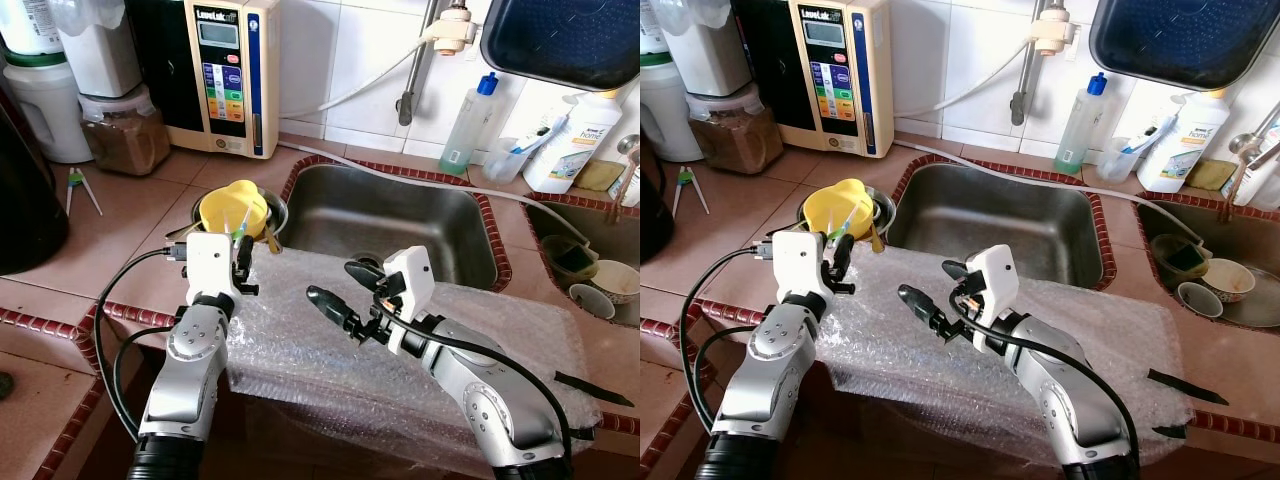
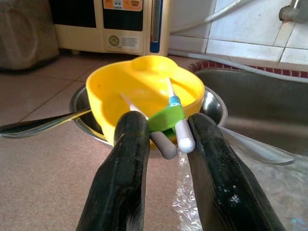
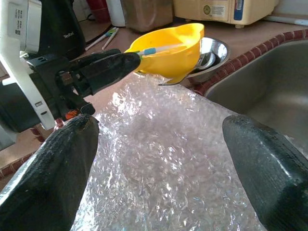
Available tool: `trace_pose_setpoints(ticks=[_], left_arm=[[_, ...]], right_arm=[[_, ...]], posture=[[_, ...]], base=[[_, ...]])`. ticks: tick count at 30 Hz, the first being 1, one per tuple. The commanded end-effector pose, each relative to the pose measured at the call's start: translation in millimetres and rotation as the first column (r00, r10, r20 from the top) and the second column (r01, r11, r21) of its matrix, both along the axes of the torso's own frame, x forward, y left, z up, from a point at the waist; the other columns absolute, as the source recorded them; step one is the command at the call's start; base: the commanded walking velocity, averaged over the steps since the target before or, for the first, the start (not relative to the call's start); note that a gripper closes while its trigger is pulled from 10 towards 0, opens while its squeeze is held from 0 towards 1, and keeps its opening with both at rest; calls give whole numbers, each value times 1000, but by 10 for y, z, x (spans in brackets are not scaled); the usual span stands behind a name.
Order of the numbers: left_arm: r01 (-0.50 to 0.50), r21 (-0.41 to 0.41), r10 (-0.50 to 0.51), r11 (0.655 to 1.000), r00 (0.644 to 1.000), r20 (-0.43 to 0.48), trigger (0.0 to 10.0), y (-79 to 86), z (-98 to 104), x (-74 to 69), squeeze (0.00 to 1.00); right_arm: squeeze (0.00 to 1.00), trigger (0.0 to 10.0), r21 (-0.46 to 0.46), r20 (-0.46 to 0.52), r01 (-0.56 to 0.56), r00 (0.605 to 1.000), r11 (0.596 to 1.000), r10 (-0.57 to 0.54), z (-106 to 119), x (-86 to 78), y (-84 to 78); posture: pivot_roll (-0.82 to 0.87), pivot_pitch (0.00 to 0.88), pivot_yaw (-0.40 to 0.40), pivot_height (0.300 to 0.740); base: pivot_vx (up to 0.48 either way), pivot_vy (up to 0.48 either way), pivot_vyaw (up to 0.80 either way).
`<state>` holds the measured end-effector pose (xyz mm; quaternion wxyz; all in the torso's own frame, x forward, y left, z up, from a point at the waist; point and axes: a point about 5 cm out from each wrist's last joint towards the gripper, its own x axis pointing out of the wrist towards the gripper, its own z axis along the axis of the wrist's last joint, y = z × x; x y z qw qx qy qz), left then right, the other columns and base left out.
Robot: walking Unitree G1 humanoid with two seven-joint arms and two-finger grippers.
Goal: Kitchen organization
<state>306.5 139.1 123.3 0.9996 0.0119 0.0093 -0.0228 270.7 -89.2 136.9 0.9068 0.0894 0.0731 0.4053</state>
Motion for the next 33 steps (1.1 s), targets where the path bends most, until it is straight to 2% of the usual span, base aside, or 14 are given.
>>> trace_pose_setpoints(ticks=[1, 14, 16, 23, 27, 29, 30, 31, 32, 33], left_arm=[[-8, 17, 7, 1000, 999, 39, 0, -15, 76, 29, 0], [-74, 63, 64, 995, 987, 145, 0, 72, 210, 28, 0], [-64, 114, 37, 991, 974, 222, 0, 43, 327, 28, 0], [-1, 174, -51, 985, 953, 298, 0, -90, 435, 3, 0], [85, 216, -155, 973, 929, 335, 0, -234, 472, -26, 0], [96, 254, -183, 962, 920, 346, 0, -271, 476, -32, 0], [128, 268, -219, 955, 913, 344, 0, -313, 471, -33, 0], [128, 268, -219, 955, 913, 344, 0, -313, 471, -33, 0], [151, 277, -244, 949, 908, 341, 0, -344, 462, -37, 0], [151, 277, -244, 949, 908, 341, 0, -344, 462, -37, 0]], right_arm=[[0, 10000, 4, 20, -14, 1000, 1000, 13, 71, 0, -18], [0, 10000, 9, 17, -15, 1000, 1000, 15, 72, 4, -13], [0, 10000, 16, 17, -7, 1000, 1000, 7, 81, 18, -24], [0, 10000, 66, 8, 28, 1000, 997, -29, 136, 85, -55], [0, 10000, 123, -3, 64, 998, 990, -64, 215, 154, -94], [0, 10000, 188, -18, 101, 995, 977, -100, 287, 209, -125], [0, 10000, 275, -38, 161, 987, 948, -157, 386, 298, -176], [0, 10000, 275, -38, 161, 987, 948, -157, 386, 298, -176], [0, 10000, 334, -59, 196, 981, 922, -187, 444, 353, -210], [0, 10000, 334, -59, 196, 981, 922, -187, 444, 353, -210]], posture=[[-28, 0, -76, 740], [-26, 0, -78, 740], [-23, 0, -79, 740], [-22, 0, -77, 740], [-19, 0, -75, 740], [-18, 0, -75, 740], [-18, 0, -74, 740], [-18, 0, -74, 740], [-14, 0, -72, 740], [-14, 0, -72, 740]], base=[[0, 0, 0], [0, 0, 0], [0, 0, 0], [0, 0, 0], [0, 0, 0], [0, 0, 0], [0, 0, 0], [0, 0, 0], [0, 0, 0], [0, 0, 0]])
